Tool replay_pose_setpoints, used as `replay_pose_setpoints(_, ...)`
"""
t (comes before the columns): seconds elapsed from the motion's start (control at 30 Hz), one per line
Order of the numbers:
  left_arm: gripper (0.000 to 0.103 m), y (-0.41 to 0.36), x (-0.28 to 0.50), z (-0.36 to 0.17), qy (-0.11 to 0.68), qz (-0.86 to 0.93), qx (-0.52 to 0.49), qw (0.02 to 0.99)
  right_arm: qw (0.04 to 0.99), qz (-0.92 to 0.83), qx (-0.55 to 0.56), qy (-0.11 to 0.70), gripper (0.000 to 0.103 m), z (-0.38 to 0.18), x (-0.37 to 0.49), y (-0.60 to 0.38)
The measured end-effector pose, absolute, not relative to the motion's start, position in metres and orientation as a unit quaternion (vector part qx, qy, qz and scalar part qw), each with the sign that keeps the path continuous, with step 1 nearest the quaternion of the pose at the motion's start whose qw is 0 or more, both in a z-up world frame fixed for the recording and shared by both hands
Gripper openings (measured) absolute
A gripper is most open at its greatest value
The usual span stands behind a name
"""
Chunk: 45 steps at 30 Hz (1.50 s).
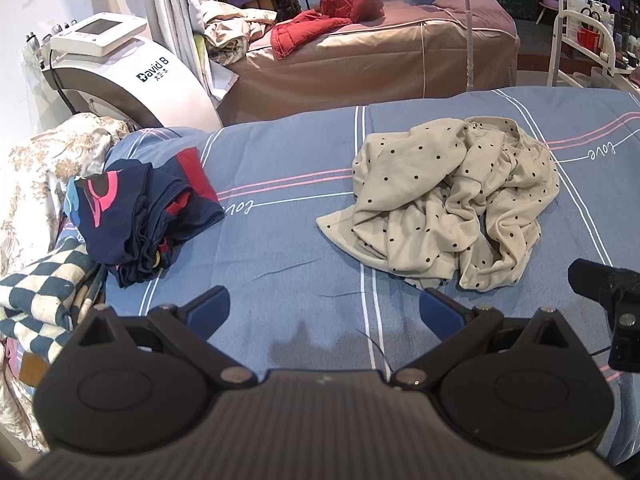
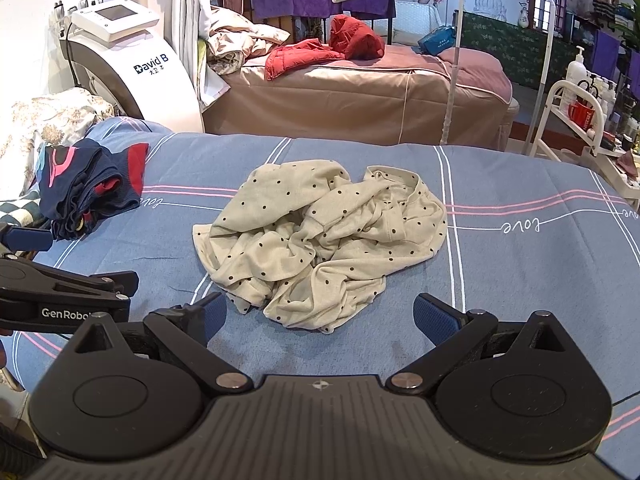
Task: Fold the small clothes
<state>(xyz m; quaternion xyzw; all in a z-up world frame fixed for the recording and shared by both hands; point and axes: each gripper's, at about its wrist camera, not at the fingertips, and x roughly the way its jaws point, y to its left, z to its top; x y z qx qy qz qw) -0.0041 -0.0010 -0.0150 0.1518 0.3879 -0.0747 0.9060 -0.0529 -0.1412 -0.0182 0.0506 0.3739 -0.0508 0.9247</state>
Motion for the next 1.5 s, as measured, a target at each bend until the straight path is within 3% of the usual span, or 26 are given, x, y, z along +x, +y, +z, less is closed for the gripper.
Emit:
replay_pose_setpoints(0.33,0.103,0.000,-0.001,-0.021,0.404,-0.066,0.158,0.899,0.924,-0.049,0.053,0.375,0.103,-0.021,-0.052,-0.141)
replay_pose_setpoints(0.5,0.103,0.012,-0.004,-0.036,0.420,-0.101,0.110,0.895,0.933,-0.046,0.063,0.352,0.103,-0.029,-0.059,-0.144)
replay_pose_setpoints(0.7,0.103,0.033,-0.038,-0.064,0.416,-0.145,0.004,0.898,0.940,-0.049,0.044,0.335,0.103,-0.051,-0.074,-0.142)
replay_pose_setpoints(0.9,0.103,0.079,-0.027,-0.091,0.468,-0.158,-0.151,0.856,0.938,-0.031,0.041,0.343,0.103,-0.079,-0.076,-0.142)
replay_pose_setpoints(0.97,0.103,0.082,-0.015,-0.094,0.477,-0.129,-0.126,0.860,0.936,-0.027,0.051,0.347,0.103,-0.086,-0.072,-0.143)
replay_pose_setpoints(1.17,0.103,0.029,0.018,-0.091,0.356,-0.106,0.136,0.918,0.931,-0.036,0.099,0.350,0.103,-0.099,-0.046,-0.153)
replay_pose_setpoints(1.37,0.103,-0.005,0.057,-0.112,0.391,-0.252,0.171,0.869,0.922,-0.042,0.158,0.350,0.103,-0.107,-0.024,-0.171)
replay_pose_setpoints(1.5,0.103,-0.024,0.060,-0.127,0.348,-0.296,0.218,0.862,0.914,-0.042,0.191,0.355,0.103,-0.117,-0.021,-0.180)
